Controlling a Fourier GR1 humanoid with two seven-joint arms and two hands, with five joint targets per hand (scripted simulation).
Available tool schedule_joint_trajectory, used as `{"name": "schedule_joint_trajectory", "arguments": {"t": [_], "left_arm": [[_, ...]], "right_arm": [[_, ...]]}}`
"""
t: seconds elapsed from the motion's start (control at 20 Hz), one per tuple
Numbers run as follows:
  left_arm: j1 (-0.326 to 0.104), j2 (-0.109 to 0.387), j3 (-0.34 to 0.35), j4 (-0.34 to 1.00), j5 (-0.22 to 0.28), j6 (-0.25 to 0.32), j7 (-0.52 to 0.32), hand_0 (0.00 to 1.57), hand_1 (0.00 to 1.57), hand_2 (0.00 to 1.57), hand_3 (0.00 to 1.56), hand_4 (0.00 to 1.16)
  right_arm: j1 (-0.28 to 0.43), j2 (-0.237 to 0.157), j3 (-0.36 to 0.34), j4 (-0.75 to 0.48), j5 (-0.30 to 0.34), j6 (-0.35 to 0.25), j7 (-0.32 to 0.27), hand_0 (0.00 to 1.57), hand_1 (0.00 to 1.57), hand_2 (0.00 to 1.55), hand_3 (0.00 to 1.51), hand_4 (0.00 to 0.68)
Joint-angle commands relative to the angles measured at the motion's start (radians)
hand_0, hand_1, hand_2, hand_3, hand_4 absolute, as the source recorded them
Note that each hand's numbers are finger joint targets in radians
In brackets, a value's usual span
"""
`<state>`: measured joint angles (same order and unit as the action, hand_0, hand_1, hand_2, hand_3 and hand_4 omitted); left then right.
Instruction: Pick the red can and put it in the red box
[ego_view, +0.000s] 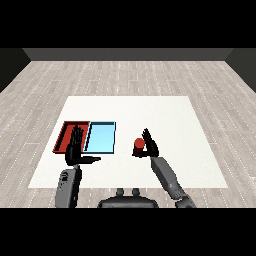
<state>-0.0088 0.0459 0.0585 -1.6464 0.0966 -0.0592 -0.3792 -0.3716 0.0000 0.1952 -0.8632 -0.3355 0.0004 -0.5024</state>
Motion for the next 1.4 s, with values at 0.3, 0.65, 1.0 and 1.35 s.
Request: {"name": "schedule_joint_trajectory", "arguments": {"t": [0.3, 0.65, 1.0, 1.35], "left_arm": [[-0.060, -0.010, 0.011, 0.096, -0.009, 0.030, -0.043, 0.00, 0.00, 0.00, 0.00, 0.00], [0.024, -0.016, -0.030, 0.017, -0.022, 0.013, -0.041, 0.00, 0.00, 0.00, 0.00, 0.00], [0.010, 0.010, 0.001, -0.001, -0.005, 0.011, -0.012, 0.00, 0.00, 0.00, 0.00, 0.00], [-0.024, -0.001, 0.008, 0.159, -0.031, 0.000, -0.137, 0.00, 0.00, 0.00, 0.00, 0.00]], "right_arm": [[-0.114, 0.000, 0.034, 0.153, -0.067, -0.001, -0.032, 0.00, 0.00, 0.00, 0.00, 0.000], [-0.158, 0.000, 0.115, 0.267, -0.126, -0.065, -0.104, 0.00, 0.00, 0.00, 0.00, 0.000], [-0.171, 0.000, 0.181, 0.207, -0.167, -0.315, -0.018, 1.48, 1.48, 1.47, 1.44, 0.566], [-0.213, 0.000, 0.314, 0.284, -0.295, -0.392, -0.101, 1.47, 1.47, 1.45, 1.40, 0.589]]}}
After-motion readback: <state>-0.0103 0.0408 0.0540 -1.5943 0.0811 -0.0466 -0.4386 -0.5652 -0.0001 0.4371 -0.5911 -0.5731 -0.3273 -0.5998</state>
